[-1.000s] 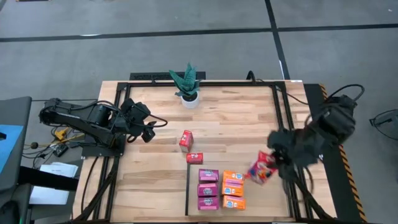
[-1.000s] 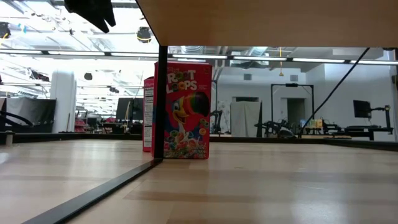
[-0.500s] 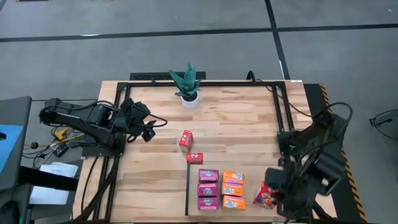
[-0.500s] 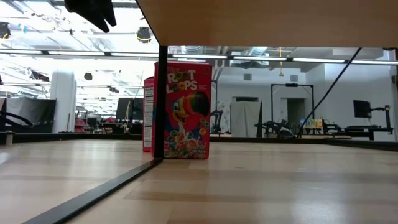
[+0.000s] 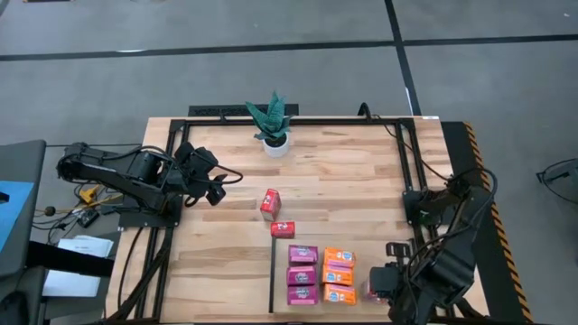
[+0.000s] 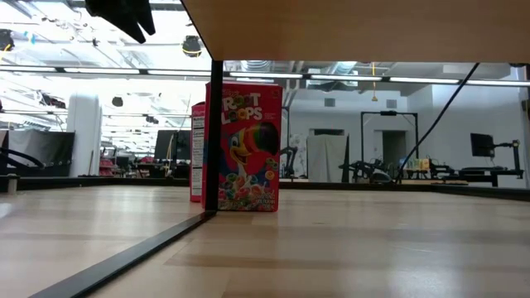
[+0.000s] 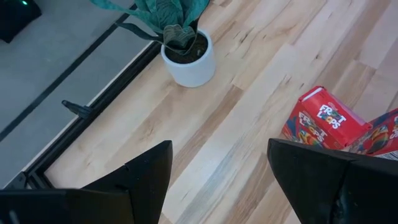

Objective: Stack cereal on shelf
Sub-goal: Put the red cereal box on the bottom right shelf

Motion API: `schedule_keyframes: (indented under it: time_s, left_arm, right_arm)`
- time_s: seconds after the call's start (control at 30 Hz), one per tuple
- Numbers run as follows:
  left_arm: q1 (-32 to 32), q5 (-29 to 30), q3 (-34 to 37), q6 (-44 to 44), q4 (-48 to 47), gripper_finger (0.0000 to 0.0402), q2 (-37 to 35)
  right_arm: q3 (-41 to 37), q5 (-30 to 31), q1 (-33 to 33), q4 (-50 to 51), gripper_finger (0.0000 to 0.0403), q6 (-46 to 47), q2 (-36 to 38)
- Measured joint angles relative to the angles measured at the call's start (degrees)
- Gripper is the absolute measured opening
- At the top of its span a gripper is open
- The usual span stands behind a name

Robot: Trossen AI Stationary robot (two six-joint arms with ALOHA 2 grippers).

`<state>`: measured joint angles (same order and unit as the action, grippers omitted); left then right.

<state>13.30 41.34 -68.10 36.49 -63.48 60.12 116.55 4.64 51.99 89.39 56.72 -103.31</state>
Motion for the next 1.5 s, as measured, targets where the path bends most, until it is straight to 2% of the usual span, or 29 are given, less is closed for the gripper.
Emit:
schedule_keyframes:
  time_s: [0.33,0.83,1.27,1.5]
  left_arm:
    - [0.0,0.07,0.0,0.0,0.0,0.0255,0.0]
    - [-0.01,0.09,0.0,-0.01,0.0,0.0255,0.0]
    - [-0.01,0.11,0.0,0.05,0.0,0.0255,0.0]
    - [-0.02,0.11,0.0,0.68,0.0,0.0255,0.0]
  right_arm:
    - [-0.07,-0.32,-0.35,-0.53,0.0149,-0.39,0.24]
    - [-0.15,-1.66,-0.38,-1.8,0.0233,-1.39,0.02]
    - [0.46,-2.32,-1.14,-3.51,0.0261,-2.15,0.33]
    - [1.86,-6.32,-2.35,-3.87,0.0262,-2.32,0.63]
